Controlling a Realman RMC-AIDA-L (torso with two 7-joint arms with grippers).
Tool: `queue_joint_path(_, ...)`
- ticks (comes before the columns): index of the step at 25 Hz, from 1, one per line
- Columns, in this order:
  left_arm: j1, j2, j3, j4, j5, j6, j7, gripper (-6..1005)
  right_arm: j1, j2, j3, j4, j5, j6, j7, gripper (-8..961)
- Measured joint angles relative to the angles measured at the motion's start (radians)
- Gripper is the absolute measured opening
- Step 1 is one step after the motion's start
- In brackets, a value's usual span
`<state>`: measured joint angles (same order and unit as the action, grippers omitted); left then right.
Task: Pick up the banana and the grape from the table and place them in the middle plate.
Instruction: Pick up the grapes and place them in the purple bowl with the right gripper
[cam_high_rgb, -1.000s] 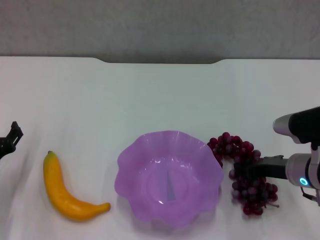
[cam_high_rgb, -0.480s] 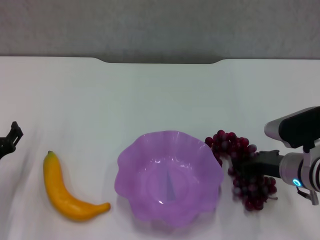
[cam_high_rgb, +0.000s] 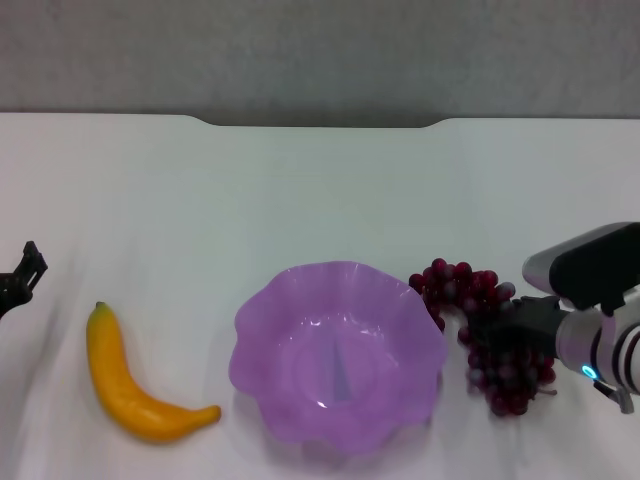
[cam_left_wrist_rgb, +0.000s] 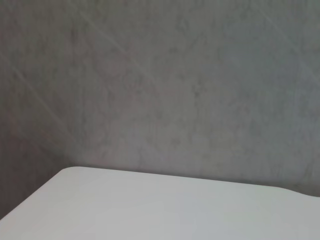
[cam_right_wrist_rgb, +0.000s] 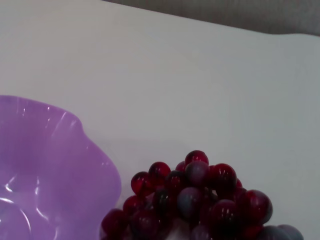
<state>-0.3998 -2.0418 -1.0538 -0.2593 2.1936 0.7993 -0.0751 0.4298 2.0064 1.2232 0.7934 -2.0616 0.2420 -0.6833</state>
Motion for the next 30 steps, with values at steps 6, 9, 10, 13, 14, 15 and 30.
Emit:
queue_joint_path(6,-0.001,0.0,0.0,0.0,0.0,0.0,0.0,879,-0.013,0.0,-0.05,0.005,0.0,-0.074,0.001,438)
queue_joint_path(9,-0.001,-0.001,0.0,0.0,0.0,0.0,0.0,879,-0.026,0.0,-0.077,0.007,0.0,-0.13,0.001,433)
queue_joint_path(10,-0.001,-0.001,0.0,0.0,0.0,0.0,0.0,879,-0.032,0.0,-0.09,0.007,0.0,-0.153,0.001,431)
queue_joint_path(13,-0.002,-0.001,0.0,0.0,0.0,0.0,0.0,879,-0.044,0.0,-0.137,0.008,0.0,-0.227,0.001,426)
queue_joint_path(14,-0.001,-0.001,0.0,0.0,0.0,0.0,0.0,879,-0.048,0.0,-0.153,0.008,0.0,-0.253,0.001,426)
queue_joint_path(15,0.001,-0.001,0.0,0.0,0.0,0.0,0.0,879,-0.054,0.0,-0.172,0.008,0.0,-0.287,0.002,425)
queue_joint_path(30,0.004,-0.001,0.0,0.0,0.0,0.0,0.0,879,-0.125,-0.002,-0.401,0.016,-0.011,-0.736,-0.003,413)
